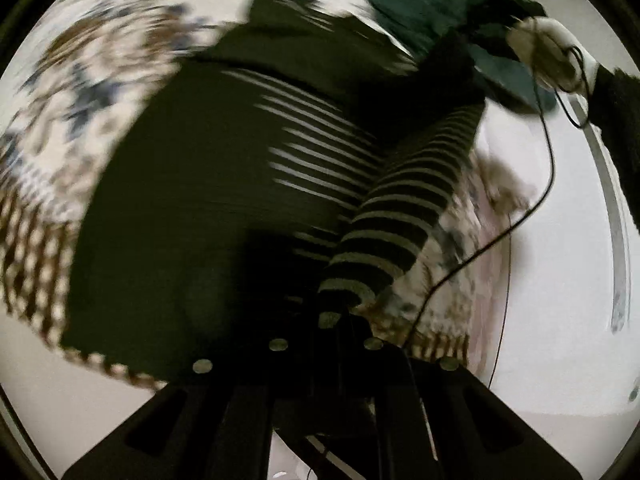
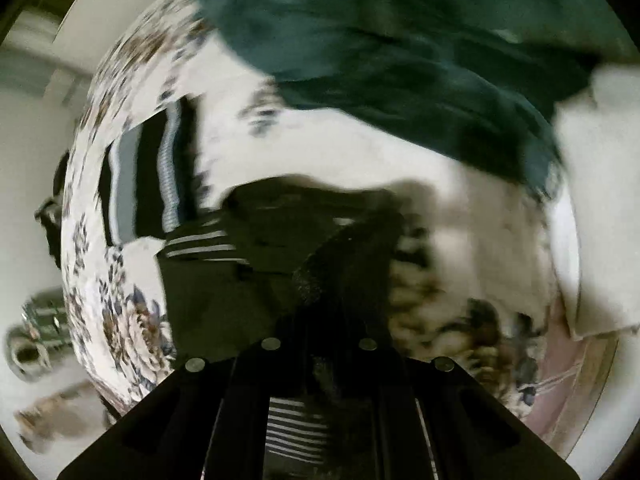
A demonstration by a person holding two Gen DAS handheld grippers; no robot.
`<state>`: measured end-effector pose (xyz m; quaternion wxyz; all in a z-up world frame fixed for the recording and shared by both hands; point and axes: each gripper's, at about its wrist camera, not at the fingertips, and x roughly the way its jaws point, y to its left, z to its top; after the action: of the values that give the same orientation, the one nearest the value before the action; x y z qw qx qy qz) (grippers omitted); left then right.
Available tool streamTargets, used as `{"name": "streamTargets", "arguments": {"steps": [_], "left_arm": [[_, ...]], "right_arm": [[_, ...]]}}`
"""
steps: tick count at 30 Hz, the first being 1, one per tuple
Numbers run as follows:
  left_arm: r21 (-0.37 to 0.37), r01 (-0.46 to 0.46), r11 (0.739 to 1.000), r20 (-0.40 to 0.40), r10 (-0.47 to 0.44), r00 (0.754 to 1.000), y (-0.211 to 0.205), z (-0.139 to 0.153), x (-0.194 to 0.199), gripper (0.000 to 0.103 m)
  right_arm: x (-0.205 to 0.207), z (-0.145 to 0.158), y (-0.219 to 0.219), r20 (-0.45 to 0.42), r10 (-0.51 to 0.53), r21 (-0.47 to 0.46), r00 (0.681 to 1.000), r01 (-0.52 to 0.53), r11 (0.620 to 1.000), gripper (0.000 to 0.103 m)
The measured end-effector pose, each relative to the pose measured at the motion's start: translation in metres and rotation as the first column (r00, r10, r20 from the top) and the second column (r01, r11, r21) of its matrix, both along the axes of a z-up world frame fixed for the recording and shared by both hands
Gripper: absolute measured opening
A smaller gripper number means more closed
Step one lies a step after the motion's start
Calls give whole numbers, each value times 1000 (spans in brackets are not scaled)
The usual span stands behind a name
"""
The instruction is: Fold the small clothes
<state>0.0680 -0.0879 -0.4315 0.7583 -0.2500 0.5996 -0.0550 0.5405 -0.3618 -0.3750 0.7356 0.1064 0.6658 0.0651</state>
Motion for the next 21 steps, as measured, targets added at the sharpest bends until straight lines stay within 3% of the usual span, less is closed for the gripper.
{"name": "streamTargets", "arguments": {"steps": [7,12,19,21], "left_arm": [[-81,-221,972,-73,215,974,105,-28,-23,5],[-106,-310,945,-115,298,947,150,-56,-34,5],[-166,-344,924,-206,308,929,190,-95,-51,6],[-182,-337,924,-247,289,925,197,-106,-52,8]], "right_arm": [[21,-5,170,16,119,-68,993,-118,991,8],[26,-53,287,-20,199,-164,980,-200,966,8],[18,-118,361,-72,220,-271,973,-231,934,8],[19,-135,370,-128,221,-281,967,-249,927,11]]}}
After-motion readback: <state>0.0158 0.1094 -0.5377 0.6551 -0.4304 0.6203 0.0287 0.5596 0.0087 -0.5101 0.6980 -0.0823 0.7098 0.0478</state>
